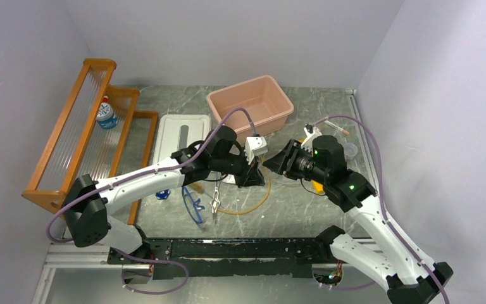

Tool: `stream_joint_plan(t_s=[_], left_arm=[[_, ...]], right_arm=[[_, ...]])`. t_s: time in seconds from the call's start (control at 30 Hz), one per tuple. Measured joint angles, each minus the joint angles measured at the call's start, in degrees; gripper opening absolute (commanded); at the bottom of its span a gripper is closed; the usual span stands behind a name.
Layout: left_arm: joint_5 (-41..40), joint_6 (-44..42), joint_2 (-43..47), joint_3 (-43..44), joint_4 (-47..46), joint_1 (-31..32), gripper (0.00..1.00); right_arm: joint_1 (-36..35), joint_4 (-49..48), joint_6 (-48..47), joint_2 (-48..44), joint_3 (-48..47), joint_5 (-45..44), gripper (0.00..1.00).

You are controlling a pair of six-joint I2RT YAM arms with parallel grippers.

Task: Organize the chemistry lab equipment

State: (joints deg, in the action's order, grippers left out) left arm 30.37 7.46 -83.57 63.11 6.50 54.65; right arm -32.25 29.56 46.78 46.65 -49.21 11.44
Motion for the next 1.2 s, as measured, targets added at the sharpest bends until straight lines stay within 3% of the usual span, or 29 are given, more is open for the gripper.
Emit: stream_joint_plan(t_s=[0.13, 0.27, 0.7, 0.9, 1.07, 1.13, 1.2], left_arm=[[0.0, -6.1, 1.4, 0.8, 5.5, -0.6, 0.05], [0.0, -10.1, 2.3, 2.6, 10.1, -1.4, 0.05], [1.3, -13.6, 2.9, 3.0, 13.9, -2.0, 0.05], [1.9, -13.8, 2.9, 3.0, 13.9, -2.0, 0.05], [2.3, -14.0, 2.9, 3.0, 14.0, -2.0, 0.05], [2.3, -14.0, 2.9, 3.0, 14.0, -2.0, 0.05], [2.3, -14.0, 2.9, 3.0, 14.1, -2.0, 0.16]], right_arm=[[0.0, 2.8, -1.1, -0.9, -2.5, 0.1, 0.38], [0.0, 4.7, -2.1, -1.0, -3.0, 1.3, 0.44], [0.0, 5.2, -4.0, -0.2, -3.2, 6.1, 0.38], [0.0, 4.5, -4.2, 1.0, -3.2, 7.2, 0.29], [0.0, 4.0, -4.2, 1.1, -3.1, 7.7, 0.28], [0.0, 3.9, -4.2, 1.2, -3.1, 7.7, 0.22], [0.0, 3.8, -4.3, 1.4, -3.1, 7.7, 0.15]])
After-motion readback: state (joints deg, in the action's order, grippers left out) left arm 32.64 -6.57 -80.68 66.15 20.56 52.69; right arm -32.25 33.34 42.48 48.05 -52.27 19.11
